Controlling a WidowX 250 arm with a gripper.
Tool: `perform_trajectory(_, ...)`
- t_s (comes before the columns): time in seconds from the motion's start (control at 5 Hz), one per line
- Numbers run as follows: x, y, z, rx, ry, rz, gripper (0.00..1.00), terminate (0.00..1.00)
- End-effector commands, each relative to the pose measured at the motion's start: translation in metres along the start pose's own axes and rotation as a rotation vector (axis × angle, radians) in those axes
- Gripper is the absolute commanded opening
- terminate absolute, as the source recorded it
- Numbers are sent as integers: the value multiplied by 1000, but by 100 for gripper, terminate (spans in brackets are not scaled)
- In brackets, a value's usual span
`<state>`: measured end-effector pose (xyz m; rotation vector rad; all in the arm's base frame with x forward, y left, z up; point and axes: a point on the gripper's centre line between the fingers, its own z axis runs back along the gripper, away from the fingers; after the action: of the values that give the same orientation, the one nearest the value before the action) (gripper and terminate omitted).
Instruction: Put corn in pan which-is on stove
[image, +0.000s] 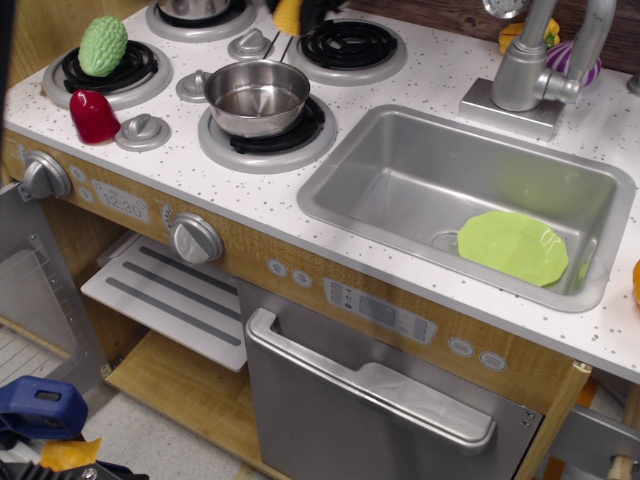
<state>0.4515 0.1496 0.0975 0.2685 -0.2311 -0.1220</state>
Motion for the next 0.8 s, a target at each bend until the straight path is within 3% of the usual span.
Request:
perform_trajectory(0.0,1,28,35,23,-105,24,0,0)
perform_trajectory(0.2,-4,35,10,-48,-91,39,0,0)
perform_trajectory(0.4,-10,32,3,-74,-92,50,0,0)
perform_trajectory(0.6,-17,23,3,-73,-96,71,100,0)
